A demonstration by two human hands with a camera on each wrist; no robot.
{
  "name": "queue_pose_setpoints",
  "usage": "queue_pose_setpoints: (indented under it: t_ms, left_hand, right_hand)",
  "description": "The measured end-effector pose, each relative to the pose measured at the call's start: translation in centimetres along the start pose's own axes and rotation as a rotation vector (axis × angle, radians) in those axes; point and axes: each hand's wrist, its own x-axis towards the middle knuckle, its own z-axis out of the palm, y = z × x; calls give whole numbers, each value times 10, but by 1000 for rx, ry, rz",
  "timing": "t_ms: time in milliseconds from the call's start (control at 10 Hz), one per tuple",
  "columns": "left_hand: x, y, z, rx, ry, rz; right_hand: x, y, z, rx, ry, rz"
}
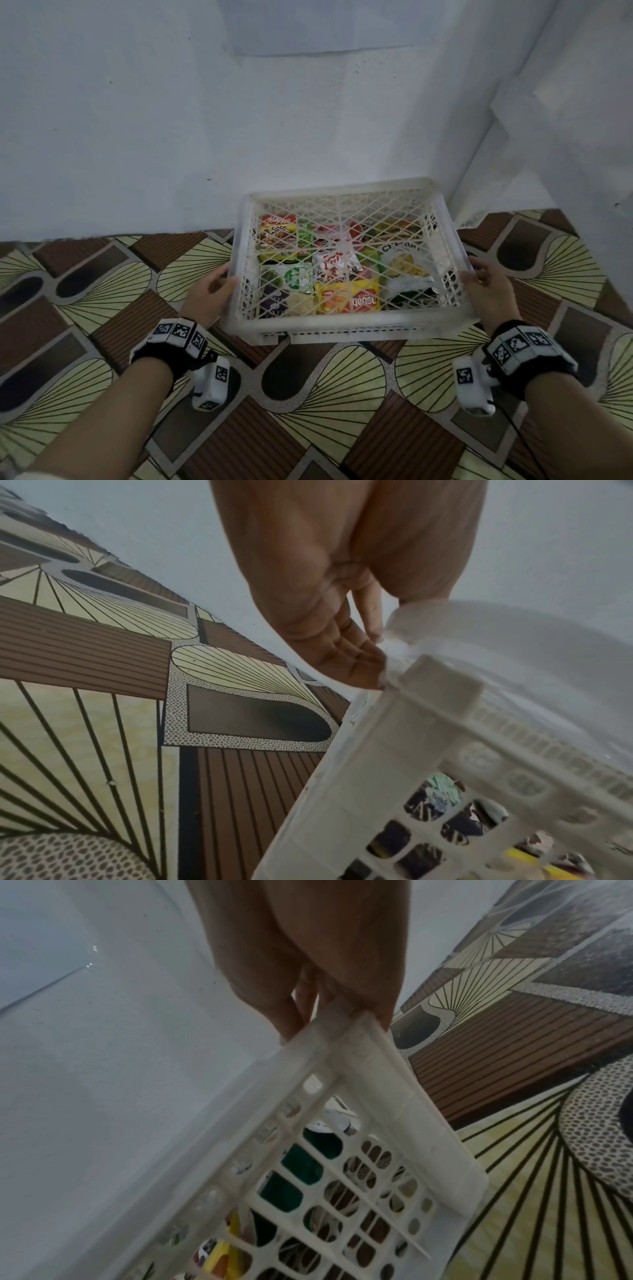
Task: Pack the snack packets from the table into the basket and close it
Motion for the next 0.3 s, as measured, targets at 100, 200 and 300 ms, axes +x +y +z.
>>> queue_pose_setpoints:
  t_ms: [100,200,300]
  left_hand:
    - [2,-3,-1,16,-25,9]
    - [3,-5,-3,47,-20,-26]
    - [4,-7,-4,122,39,-45]
  right_hand:
    - [0,1,-1,7,-6,-2]
    - [-5,-6,-1,-40,-3,-5]
    - [-13,-16,-5,-129,-1,22]
